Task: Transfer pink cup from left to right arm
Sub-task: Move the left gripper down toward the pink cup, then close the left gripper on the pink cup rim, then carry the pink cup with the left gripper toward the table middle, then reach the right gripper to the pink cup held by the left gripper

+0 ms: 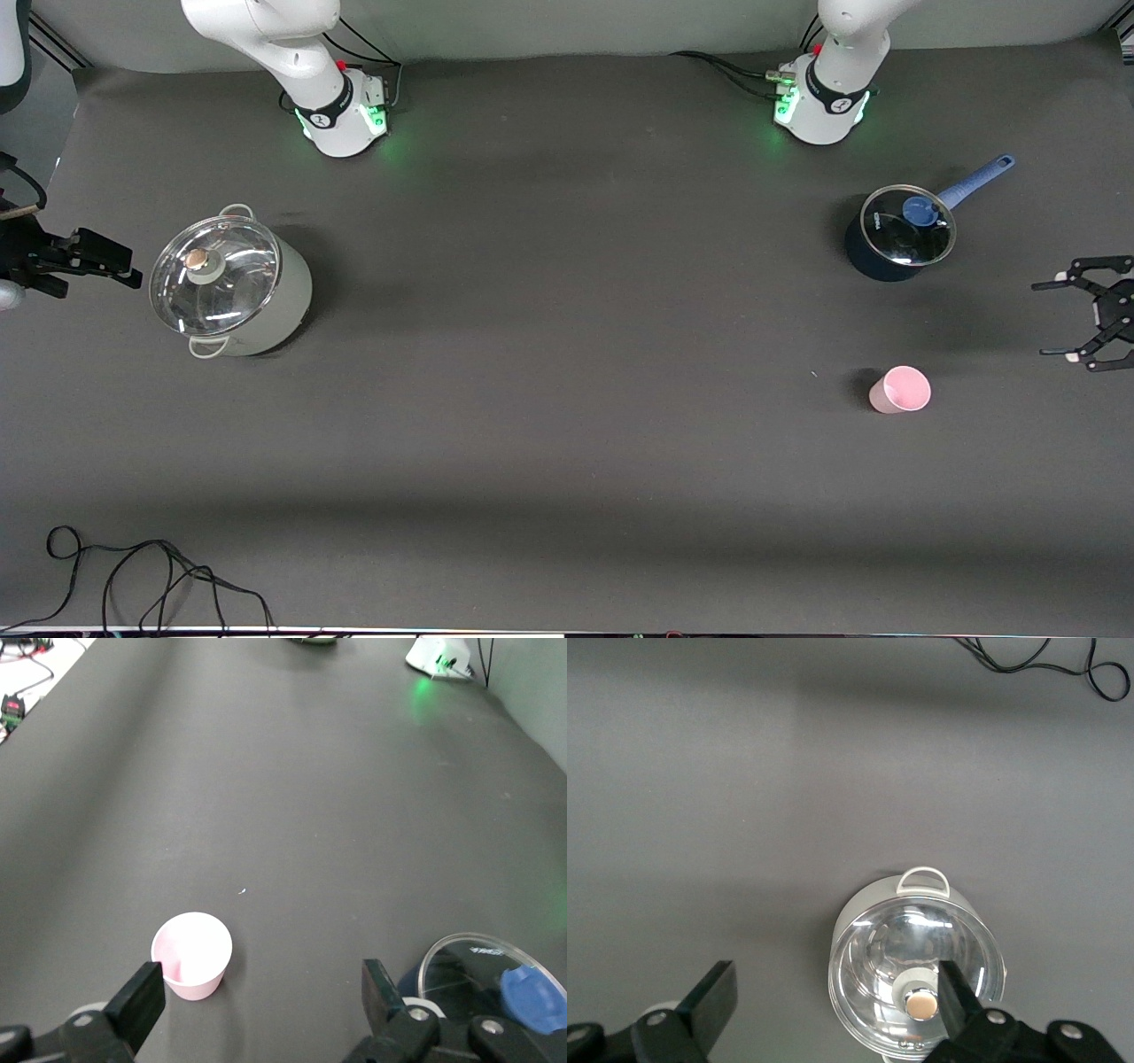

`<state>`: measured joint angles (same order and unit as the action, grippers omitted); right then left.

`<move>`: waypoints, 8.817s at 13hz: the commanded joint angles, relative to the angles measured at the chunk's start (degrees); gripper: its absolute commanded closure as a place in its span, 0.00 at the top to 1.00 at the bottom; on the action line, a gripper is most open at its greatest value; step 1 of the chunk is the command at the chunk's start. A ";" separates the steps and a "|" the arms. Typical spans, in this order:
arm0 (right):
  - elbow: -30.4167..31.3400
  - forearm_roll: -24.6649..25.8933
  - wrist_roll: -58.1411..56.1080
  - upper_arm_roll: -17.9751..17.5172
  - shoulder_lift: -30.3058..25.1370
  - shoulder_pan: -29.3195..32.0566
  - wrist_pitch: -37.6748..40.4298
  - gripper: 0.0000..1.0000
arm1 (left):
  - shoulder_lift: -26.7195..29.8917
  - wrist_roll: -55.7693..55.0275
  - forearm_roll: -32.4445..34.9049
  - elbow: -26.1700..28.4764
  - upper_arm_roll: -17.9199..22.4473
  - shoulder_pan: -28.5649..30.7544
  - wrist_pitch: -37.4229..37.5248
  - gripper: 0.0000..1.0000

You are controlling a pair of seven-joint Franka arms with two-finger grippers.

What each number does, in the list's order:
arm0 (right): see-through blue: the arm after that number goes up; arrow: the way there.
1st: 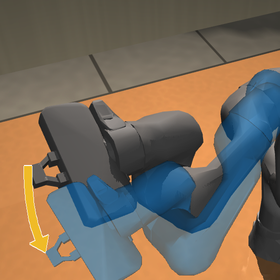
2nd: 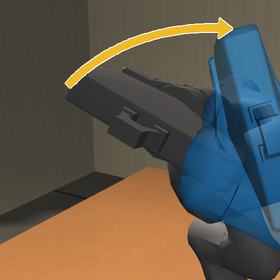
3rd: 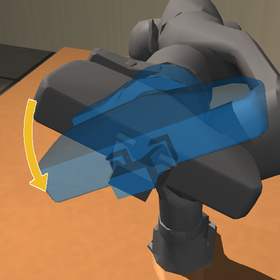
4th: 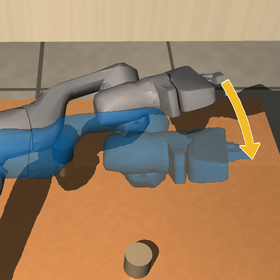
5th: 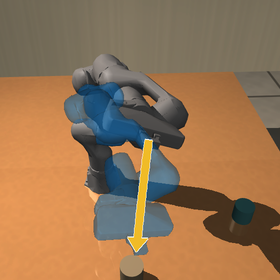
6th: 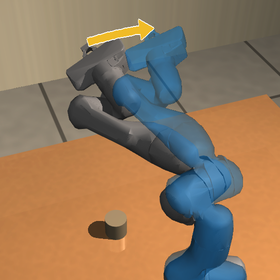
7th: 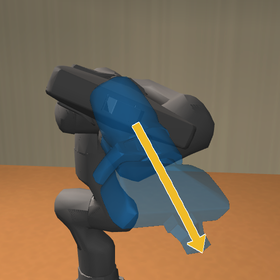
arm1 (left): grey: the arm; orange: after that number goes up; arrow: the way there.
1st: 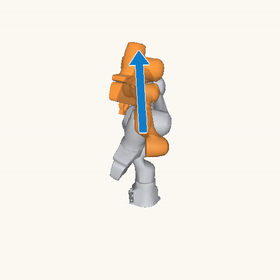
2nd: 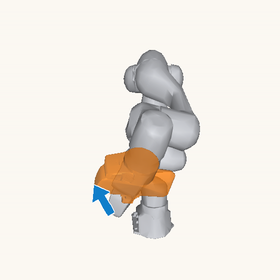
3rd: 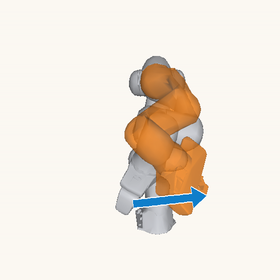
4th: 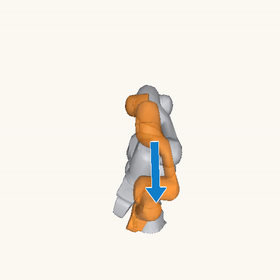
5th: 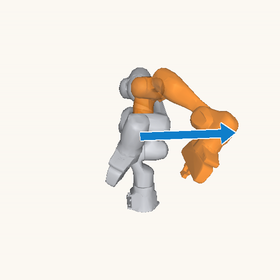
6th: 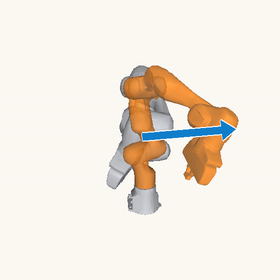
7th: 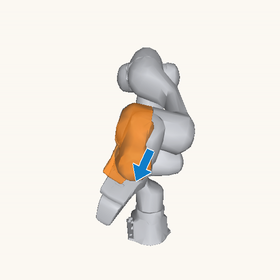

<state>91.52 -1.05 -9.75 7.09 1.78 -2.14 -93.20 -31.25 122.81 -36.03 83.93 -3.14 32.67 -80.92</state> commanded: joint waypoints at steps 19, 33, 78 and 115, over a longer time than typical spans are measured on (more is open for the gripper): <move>-0.29 0.35 -0.36 0.21 -0.46 -0.23 0.65 1.00 | -28.51 24.41 -21.71 -2.37 -0.82 3.72 -7.59 0.99; -0.11 0.35 -0.36 0.21 -0.46 -0.23 0.65 1.00 | -31.06 24.76 -27.51 -2.46 -3.98 -0.14 -10.22 0.99; -0.46 -1.41 51.23 -0.40 -2.40 -0.49 3.72 1.00 | -27.29 1.30 -51.16 -27.50 -50.30 -56.74 -101.63 0.00; -20.85 -17.76 80.32 -1.11 19.49 -22.64 5.22 0.35 | -27.20 0.24 -50.98 -29.79 -49.77 -59.91 -104.00 0.00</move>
<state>72.59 -17.98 69.06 5.77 20.28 -24.52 -88.36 -58.73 123.77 -86.29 55.63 -53.75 -25.92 -183.89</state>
